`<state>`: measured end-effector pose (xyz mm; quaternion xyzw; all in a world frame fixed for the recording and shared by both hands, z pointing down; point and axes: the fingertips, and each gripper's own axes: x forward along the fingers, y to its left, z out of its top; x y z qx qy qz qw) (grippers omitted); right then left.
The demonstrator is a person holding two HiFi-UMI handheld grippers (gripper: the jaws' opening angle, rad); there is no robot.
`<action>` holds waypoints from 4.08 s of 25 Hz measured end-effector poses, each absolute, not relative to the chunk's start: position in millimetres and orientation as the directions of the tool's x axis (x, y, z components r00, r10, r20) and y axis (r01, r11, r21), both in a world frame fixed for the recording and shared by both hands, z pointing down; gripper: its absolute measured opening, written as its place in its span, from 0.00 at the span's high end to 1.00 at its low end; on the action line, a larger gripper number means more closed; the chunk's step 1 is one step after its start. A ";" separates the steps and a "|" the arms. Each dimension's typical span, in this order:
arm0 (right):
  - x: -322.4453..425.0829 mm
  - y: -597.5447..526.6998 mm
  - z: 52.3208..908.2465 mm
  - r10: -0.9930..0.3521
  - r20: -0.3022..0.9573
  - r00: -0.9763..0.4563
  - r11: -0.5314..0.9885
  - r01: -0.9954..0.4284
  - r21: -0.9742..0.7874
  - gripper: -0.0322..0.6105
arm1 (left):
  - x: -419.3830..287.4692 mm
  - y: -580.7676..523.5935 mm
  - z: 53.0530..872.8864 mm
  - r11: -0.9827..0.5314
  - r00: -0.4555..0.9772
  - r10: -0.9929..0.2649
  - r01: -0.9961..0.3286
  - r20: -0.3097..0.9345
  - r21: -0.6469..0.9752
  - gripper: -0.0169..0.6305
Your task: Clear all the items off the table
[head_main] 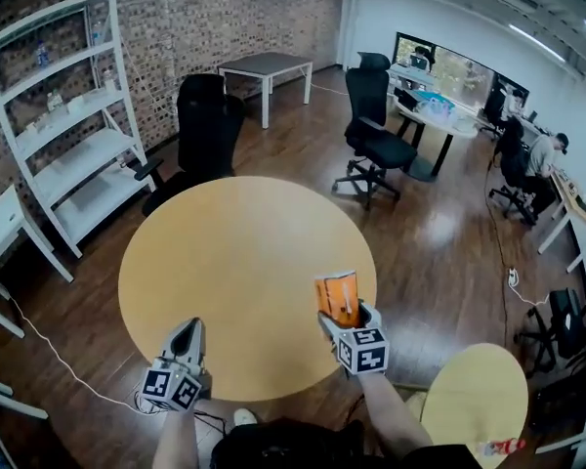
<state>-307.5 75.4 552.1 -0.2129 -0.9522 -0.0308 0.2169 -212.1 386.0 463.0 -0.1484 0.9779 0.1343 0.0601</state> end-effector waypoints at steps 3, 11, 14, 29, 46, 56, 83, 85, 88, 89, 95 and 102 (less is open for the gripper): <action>-322.4 142.8 559.2 0.444 0.446 -0.777 0.878 0.477 -0.041 0.33 | -203.4 449.8 466.4 0.942 -0.970 -0.188 -0.223 -0.157 0.252 0.99; -341.0 293.2 565.3 0.602 0.473 -0.643 0.737 0.675 -0.022 0.32 | -156.3 574.1 482.0 0.957 -0.987 0.079 0.035 -0.139 0.288 0.99; -342.4 320.5 570.9 0.632 0.497 -0.594 0.695 0.719 -0.026 0.32 | -144.1 592.7 484.1 0.947 -0.981 0.145 0.101 -0.126 0.304 0.99; -356.4 402.2 690.3 0.584 0.744 -0.325 0.563 0.823 -0.082 0.32 | -95.2 637.2 543.2 0.863 -0.929 0.363 0.365 0.073 0.349 0.99; -335.7 415.0 750.1 0.487 0.828 -0.278 0.566 0.822 -0.058 0.25 | -89.2 642.6 587.6 0.829 -0.918 0.334 0.394 0.213 0.397 0.99; -344.4 399.0 710.3 0.548 0.775 -0.315 0.594 0.799 -0.095 0.20 | -113.6 645.8 554.5 0.876 -0.955 0.283 0.296 0.091 0.381 0.99; -390.5 249.8 441.9 0.578 -0.013 -0.816 0.809 0.575 -0.126 0.95 | -193.1 539.0 438.4 0.970 -0.980 -0.046 -0.090 -0.192 0.228 0.99; -388.6 251.2 444.1 0.578 -0.007 -0.816 0.809 0.574 -0.125 0.95 | -191.4 541.0 437.9 0.969 -0.980 -0.027 -0.074 -0.198 0.235 0.99; -382.6 253.1 445.1 0.569 -0.010 -0.822 0.815 0.566 -0.122 0.95 | -185.9 550.4 437.5 0.963 -0.978 0.005 -0.052 -0.210 0.264 0.99; -380.2 253.5 445.3 0.562 -0.013 -0.827 0.820 0.559 -0.121 0.95 | -184.1 553.7 437.4 0.961 -0.977 0.008 -0.051 -0.213 0.271 0.99; -356.4 240.3 449.4 0.471 -0.018 -0.882 0.876 0.470 -0.114 0.94 | -192.1 561.4 442.0 0.953 -0.977 -0.062 -0.119 -0.205 0.278 0.99; -320.3 187.6 466.7 0.354 0.026 -0.935 0.933 0.351 -0.075 0.94 | -220.4 520.9 460.7 0.912 -0.957 -0.210 -0.265 -0.200 0.312 0.99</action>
